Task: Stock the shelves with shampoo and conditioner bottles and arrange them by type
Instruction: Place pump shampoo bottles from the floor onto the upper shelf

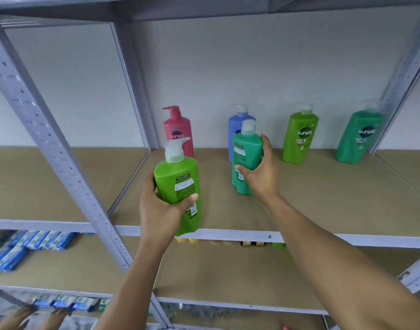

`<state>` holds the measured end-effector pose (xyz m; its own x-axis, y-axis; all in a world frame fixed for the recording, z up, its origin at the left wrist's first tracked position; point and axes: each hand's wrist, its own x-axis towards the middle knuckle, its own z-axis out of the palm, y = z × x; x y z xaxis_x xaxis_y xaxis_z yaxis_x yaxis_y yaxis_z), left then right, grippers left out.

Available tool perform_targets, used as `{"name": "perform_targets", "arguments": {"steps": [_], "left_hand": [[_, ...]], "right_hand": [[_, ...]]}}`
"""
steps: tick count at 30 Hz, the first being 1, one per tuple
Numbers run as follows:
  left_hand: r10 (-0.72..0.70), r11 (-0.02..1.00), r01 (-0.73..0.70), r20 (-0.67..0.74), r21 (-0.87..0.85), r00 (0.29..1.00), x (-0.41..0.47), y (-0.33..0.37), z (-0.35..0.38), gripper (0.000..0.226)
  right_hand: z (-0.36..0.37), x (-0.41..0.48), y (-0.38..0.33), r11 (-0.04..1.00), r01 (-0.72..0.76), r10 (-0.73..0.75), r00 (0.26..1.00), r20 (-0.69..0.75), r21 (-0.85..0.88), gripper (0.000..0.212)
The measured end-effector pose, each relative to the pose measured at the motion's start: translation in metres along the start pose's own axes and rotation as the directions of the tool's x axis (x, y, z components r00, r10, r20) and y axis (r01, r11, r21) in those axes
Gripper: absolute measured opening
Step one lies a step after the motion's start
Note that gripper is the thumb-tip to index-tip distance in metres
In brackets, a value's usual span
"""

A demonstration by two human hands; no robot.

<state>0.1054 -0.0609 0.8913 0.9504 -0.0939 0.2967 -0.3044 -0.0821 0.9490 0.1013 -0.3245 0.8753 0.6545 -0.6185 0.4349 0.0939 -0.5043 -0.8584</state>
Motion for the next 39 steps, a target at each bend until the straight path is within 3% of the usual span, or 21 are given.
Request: {"name": "perform_targets", "arguments": {"steps": [6,9,12,15,23,30,32,35,39], "left_hand": [[0.025,0.999,-0.024,-0.04,0.032,0.999,0.033,0.001,0.005,0.081],[0.055,0.997,-0.052,-0.047,0.061,0.997,0.054,-0.003,0.011,0.085],[0.07,0.995,-0.065,-0.058,0.077,0.996,0.081,-0.01,0.021,0.081],[0.084,0.991,-0.076,-0.072,0.109,0.994,0.11,-0.021,0.032,0.082],[0.094,0.983,-0.075,-0.109,0.167,0.99,0.158,-0.057,0.055,0.08],[0.061,0.947,-0.053,-0.015,0.317,0.998,0.134,-0.097,0.051,0.103],[-0.022,0.878,0.023,-0.009,0.478,1.0,0.122,-0.11,0.05,0.105],[-0.09,0.686,0.092,-0.041,0.722,0.995,0.114,-0.115,0.049,0.105],[-0.13,0.542,0.025,0.055,0.84,0.99,0.094,-0.114,0.039,0.101]], "right_hand": [[0.014,0.009,0.02,1.0,0.018,-0.018,1.0,0.007,-0.026,0.106],[0.018,0.002,0.034,0.992,-0.086,0.088,0.996,0.014,-0.093,0.093],[0.02,-0.015,0.055,0.888,-0.174,0.225,0.972,0.072,-0.425,0.088],[0.019,-0.022,0.064,0.705,-0.124,0.197,0.98,0.024,-0.699,0.082],[0.021,-0.017,0.06,0.66,-0.117,0.214,0.976,0.036,-0.742,0.08],[0.022,-0.013,0.06,0.628,-0.118,0.236,0.971,0.045,-0.769,0.08],[0.022,-0.014,0.059,0.626,-0.115,0.241,0.969,0.051,-0.771,0.079],[0.021,-0.015,0.058,0.626,-0.112,0.244,0.968,0.057,-0.772,0.078],[0.018,-0.025,0.055,0.602,-0.081,0.236,0.968,0.08,-0.795,0.073]]}}
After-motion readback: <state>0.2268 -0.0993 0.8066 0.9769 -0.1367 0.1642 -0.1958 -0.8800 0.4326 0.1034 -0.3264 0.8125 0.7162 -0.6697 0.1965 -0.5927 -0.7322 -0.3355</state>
